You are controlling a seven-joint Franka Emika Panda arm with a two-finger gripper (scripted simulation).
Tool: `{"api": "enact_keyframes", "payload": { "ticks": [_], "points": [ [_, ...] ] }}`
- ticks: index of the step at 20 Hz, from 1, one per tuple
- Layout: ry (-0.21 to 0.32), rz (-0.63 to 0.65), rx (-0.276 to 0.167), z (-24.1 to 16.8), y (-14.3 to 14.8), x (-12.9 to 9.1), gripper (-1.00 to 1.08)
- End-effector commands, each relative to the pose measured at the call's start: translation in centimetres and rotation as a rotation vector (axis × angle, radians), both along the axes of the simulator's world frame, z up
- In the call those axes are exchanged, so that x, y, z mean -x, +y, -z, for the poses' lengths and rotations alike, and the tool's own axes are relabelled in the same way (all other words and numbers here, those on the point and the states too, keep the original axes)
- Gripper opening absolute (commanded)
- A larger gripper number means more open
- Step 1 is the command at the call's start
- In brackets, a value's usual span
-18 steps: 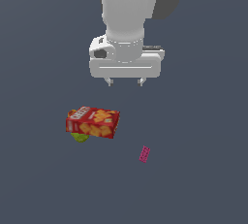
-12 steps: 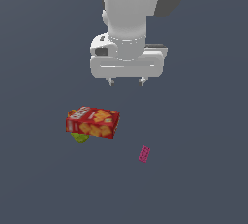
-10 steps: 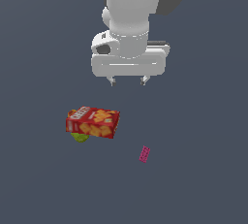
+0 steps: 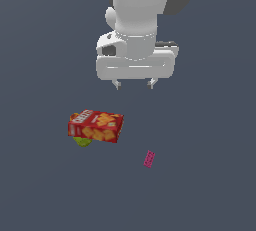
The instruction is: Pick up a designated object from a clutter of objects.
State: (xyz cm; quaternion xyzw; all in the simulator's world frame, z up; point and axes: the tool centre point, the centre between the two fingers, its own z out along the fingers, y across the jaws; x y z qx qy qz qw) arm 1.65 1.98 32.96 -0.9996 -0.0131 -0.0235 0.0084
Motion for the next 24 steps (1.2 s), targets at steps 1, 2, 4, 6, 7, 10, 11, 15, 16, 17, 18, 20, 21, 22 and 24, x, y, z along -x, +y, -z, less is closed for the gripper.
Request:
{"api": "enact_keyframes", "payload": {
  "ticks": [1,2,4,6,7,10,11,15,16,17,18,20,21,22,24],
  "points": [
    [0.002,0.011,-0.002,0.5,0.2,-0.5,1.0],
    [0.003,0.018,-0.003,0.8,0.3,-0.7,1.0],
    [0.005,0.033,-0.006,1.4,0.5,-1.4,1.0],
    [0.008,0.051,-0.009,2.2,0.7,-2.1,1.0],
    [0.009,0.061,-0.01,2.7,0.9,-2.5,1.0],
    [0.014,0.097,-0.015,4.4,1.4,-3.8,1.0],
    [0.016,0.111,-0.016,5.0,1.6,-4.3,1.0],
    [0.024,0.171,-0.02,8.1,2.6,-6.4,1.0],
    [0.026,0.187,-0.02,9.0,2.8,-6.9,1.0],
    [0.028,0.203,-0.02,9.8,3.1,-7.3,1.0],
    [0.03,0.218,-0.02,10.7,3.3,-7.8,1.0],
    [0.034,0.249,-0.02,12.5,3.8,-8.7,1.0],
    [0.036,0.265,-0.019,13.4,4.1,-9.1,1.0],
    [0.037,0.28,-0.018,14.4,4.3,-9.5,1.0],
    [0.04,0.311,-0.016,16.3,4.8,-10.2,1.0]
  ]
}}
